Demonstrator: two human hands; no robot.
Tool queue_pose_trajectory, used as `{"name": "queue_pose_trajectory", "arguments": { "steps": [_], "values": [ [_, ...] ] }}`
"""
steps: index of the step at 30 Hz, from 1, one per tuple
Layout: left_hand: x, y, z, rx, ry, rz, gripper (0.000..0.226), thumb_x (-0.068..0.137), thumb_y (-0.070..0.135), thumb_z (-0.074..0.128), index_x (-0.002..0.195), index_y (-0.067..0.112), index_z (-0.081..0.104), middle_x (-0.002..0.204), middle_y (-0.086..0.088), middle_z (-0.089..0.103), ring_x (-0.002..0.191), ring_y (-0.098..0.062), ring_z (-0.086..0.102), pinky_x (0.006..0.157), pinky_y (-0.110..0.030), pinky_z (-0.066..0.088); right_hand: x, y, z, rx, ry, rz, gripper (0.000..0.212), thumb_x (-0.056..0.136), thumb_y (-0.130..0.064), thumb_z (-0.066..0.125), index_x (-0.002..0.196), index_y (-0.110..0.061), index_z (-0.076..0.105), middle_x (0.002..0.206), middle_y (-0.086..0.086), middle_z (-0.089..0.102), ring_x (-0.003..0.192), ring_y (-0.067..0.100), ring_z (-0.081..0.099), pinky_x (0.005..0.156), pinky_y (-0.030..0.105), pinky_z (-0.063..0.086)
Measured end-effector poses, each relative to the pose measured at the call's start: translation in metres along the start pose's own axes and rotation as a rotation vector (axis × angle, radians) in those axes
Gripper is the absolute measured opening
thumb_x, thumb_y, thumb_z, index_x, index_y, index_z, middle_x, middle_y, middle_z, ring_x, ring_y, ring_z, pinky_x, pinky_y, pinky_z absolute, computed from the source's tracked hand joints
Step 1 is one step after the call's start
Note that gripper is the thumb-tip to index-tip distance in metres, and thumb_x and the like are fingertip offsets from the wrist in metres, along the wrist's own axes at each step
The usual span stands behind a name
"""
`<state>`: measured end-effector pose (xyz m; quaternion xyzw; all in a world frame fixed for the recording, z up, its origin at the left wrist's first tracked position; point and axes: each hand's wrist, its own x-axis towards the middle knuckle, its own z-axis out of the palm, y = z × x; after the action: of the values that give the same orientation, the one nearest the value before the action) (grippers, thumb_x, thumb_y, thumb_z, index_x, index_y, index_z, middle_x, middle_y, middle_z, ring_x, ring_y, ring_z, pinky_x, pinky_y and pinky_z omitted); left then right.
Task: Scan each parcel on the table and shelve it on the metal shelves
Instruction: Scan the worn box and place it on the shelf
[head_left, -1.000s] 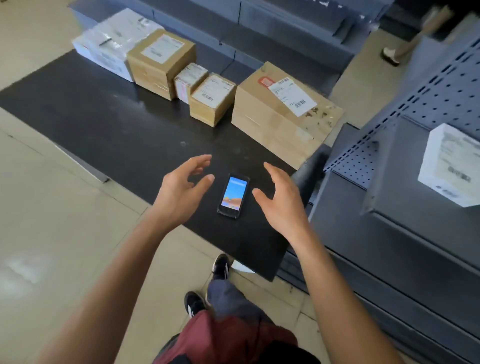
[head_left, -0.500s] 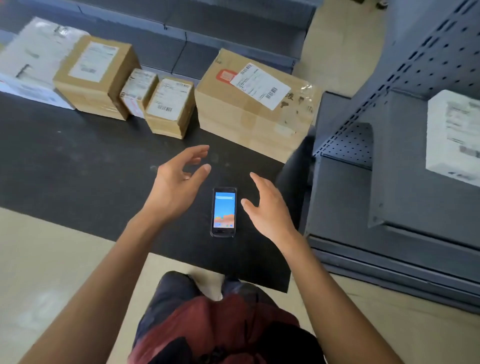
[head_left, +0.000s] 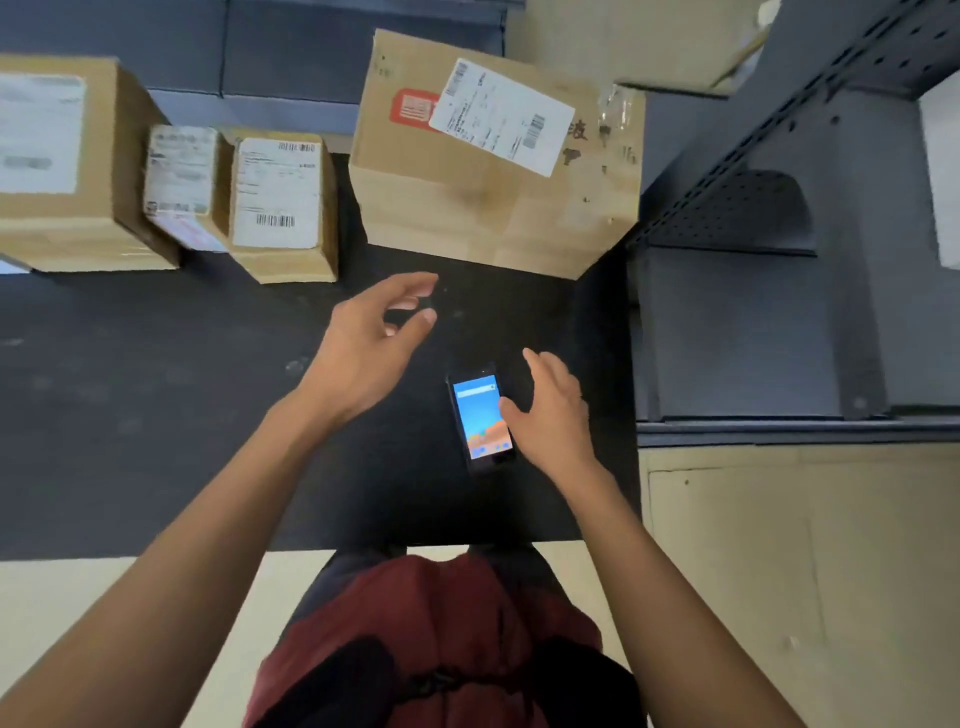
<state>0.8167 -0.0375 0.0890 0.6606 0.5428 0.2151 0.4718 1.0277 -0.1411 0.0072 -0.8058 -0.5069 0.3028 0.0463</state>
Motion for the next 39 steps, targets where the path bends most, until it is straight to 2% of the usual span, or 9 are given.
{"name": "queue_pose_trajectory", "arguments": {
  "steps": [4, 9, 12, 18, 23, 27, 31, 33, 39],
  "values": [
    [0.01, -0.016, -0.009, 0.034, -0.072, 0.004, 0.037, 0.103, 0.027, 0.058, 0.14, 0.028, 0.059, 0.136, 0.016, 0.062, 0.122, 0.002, 0.057, 0.091, -0.015, 0.046, -0.003, -0.003, 0.035, -0.037, -0.041, 0.124, 0.079, 0.091, -0.048, 0.068, 0.155, -0.024, 0.029, 0.162, 0.004, 0.027, 0.148, 0.027, 0.029, 0.113, 0.05, 0.036],
    [0.019, -0.029, -0.008, 0.069, -0.137, -0.015, 0.037, 0.103, 0.025, 0.057, 0.14, 0.025, 0.059, 0.14, 0.01, 0.061, 0.125, -0.005, 0.057, 0.097, -0.027, 0.051, -0.007, -0.005, 0.073, -0.016, -0.101, 0.285, 0.106, 0.079, -0.069, 0.068, 0.157, -0.019, 0.019, 0.156, 0.008, 0.031, 0.14, 0.03, 0.037, 0.105, 0.049, 0.046],
    [0.025, -0.032, -0.006, 0.083, -0.172, -0.014, 0.037, 0.103, 0.023, 0.057, 0.14, 0.023, 0.059, 0.14, 0.008, 0.061, 0.126, -0.007, 0.057, 0.1, -0.035, 0.053, -0.006, -0.007, 0.086, -0.091, -0.094, 0.33, 0.112, 0.075, -0.07, 0.072, 0.157, -0.019, 0.015, 0.153, 0.009, 0.028, 0.136, 0.03, 0.036, 0.101, 0.051, 0.047],
    [0.05, -0.031, -0.013, 0.123, -0.146, 0.019, 0.041, 0.103, 0.024, 0.057, 0.144, 0.025, 0.055, 0.143, 0.009, 0.058, 0.132, -0.007, 0.052, 0.108, -0.043, 0.049, 0.001, -0.012, 0.094, -0.112, -0.08, 0.324, 0.111, 0.074, -0.055, 0.081, 0.157, -0.019, 0.016, 0.149, 0.009, 0.027, 0.132, 0.028, 0.037, 0.097, 0.051, 0.051],
    [0.083, -0.02, -0.021, 0.363, -0.091, 0.217, 0.043, 0.102, 0.024, 0.058, 0.145, 0.02, 0.054, 0.146, -0.002, 0.056, 0.139, -0.023, 0.043, 0.117, -0.04, 0.035, -0.002, -0.008, 0.096, -0.057, -0.012, 0.332, 0.102, 0.072, -0.057, 0.081, 0.15, -0.019, 0.027, 0.142, 0.007, 0.04, 0.128, 0.027, 0.043, 0.098, 0.047, 0.048],
    [0.121, -0.008, -0.025, 0.539, -0.034, 0.303, 0.049, 0.099, 0.028, 0.059, 0.146, 0.019, 0.052, 0.15, -0.005, 0.051, 0.143, -0.03, 0.037, 0.112, -0.054, 0.035, 0.001, -0.007, 0.095, -0.026, 0.006, 0.328, 0.102, 0.07, -0.052, 0.081, 0.148, -0.02, 0.024, 0.139, 0.006, 0.047, 0.128, 0.028, 0.047, 0.099, 0.049, 0.043],
    [0.151, 0.0, -0.021, 0.709, 0.001, 0.313, 0.049, 0.094, 0.031, 0.06, 0.142, 0.024, 0.051, 0.152, -0.005, 0.043, 0.145, -0.031, 0.029, 0.105, -0.056, 0.032, 0.008, -0.007, 0.082, 0.008, 0.045, 0.303, 0.101, 0.068, -0.051, 0.082, 0.146, -0.021, 0.025, 0.137, 0.005, 0.049, 0.126, 0.027, 0.048, 0.098, 0.046, 0.044],
    [0.157, 0.0, -0.016, 0.803, 0.022, 0.309, 0.047, 0.093, 0.033, 0.06, 0.139, 0.027, 0.051, 0.153, -0.007, 0.039, 0.145, -0.032, 0.028, 0.107, -0.058, 0.029, 0.01, -0.008, 0.07, 0.038, 0.073, 0.279, 0.1, 0.069, -0.052, 0.082, 0.145, -0.022, 0.026, 0.137, 0.004, 0.049, 0.126, 0.025, 0.048, 0.098, 0.042, 0.044],
    [0.161, -0.007, -0.007, 0.9, 0.072, 0.339, 0.056, 0.092, 0.032, 0.06, 0.147, 0.033, 0.045, 0.154, -0.015, 0.034, 0.148, -0.036, 0.024, 0.116, -0.069, 0.014, 0.019, -0.017, 0.008, 0.129, 0.176, 0.195, 0.096, 0.069, -0.053, 0.086, 0.142, -0.026, 0.03, 0.131, 0.0, 0.052, 0.117, 0.015, 0.051, 0.087, 0.023, 0.044]
  ]
}}
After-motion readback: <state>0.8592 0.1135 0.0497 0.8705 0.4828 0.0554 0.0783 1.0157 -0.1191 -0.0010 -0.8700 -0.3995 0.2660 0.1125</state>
